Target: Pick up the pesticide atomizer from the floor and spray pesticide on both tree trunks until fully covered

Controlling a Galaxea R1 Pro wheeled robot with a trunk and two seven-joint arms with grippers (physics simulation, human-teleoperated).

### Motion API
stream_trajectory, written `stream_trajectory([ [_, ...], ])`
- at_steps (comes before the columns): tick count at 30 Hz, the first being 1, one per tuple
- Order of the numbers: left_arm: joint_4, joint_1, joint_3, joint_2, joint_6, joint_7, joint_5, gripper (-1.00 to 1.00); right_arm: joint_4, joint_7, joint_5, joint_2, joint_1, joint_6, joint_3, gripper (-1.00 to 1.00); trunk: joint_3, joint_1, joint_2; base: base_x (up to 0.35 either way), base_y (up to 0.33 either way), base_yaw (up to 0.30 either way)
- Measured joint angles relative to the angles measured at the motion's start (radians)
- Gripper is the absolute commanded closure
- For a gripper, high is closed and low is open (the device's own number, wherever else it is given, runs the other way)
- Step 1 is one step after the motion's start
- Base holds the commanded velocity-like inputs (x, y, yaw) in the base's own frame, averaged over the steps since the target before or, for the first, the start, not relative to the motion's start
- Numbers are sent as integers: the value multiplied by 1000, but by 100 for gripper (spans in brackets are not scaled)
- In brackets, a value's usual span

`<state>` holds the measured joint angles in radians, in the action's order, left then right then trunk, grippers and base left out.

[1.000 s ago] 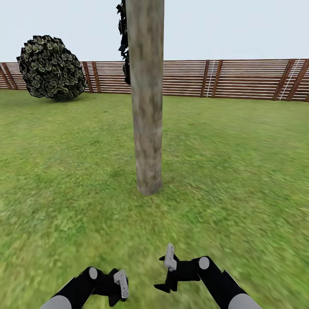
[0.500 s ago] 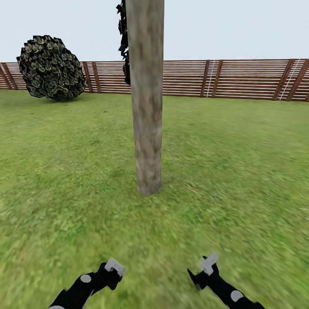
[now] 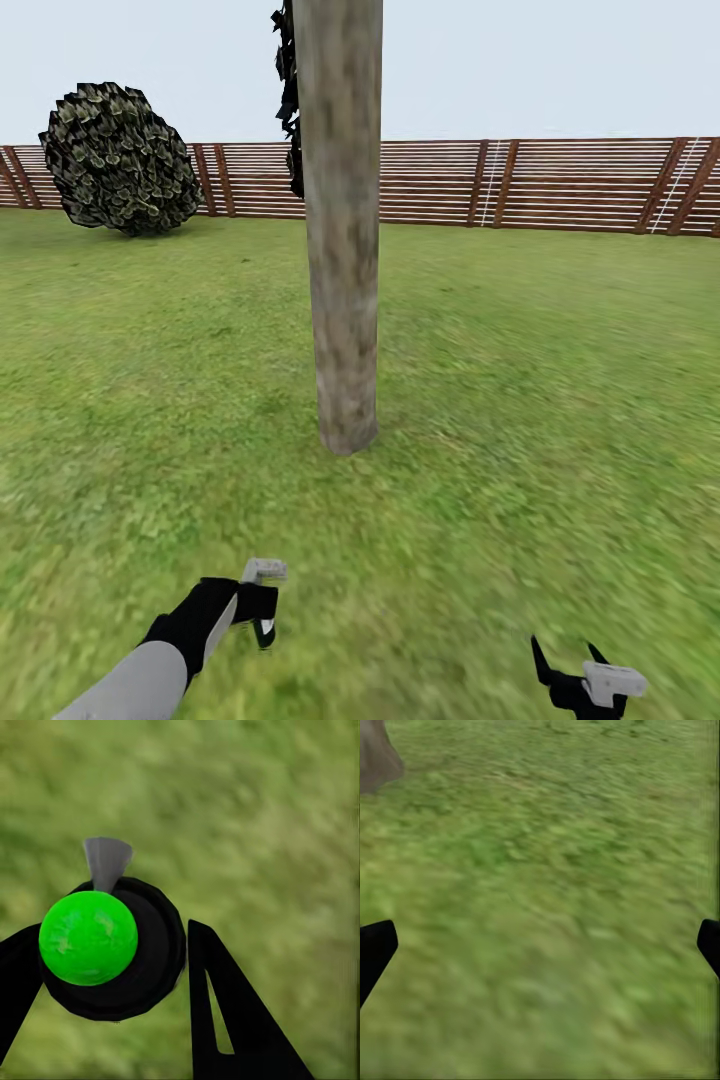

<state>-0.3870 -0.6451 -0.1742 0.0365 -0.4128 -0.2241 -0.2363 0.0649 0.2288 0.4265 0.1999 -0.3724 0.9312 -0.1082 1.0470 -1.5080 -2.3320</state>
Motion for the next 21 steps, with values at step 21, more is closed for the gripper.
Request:
stream_trajectory([
  [21,-22,-82,-1,8,-168,9,5,100,-11,-2,8,-10,3,5,-1,-100,0,0,0,264,0,-112],
])
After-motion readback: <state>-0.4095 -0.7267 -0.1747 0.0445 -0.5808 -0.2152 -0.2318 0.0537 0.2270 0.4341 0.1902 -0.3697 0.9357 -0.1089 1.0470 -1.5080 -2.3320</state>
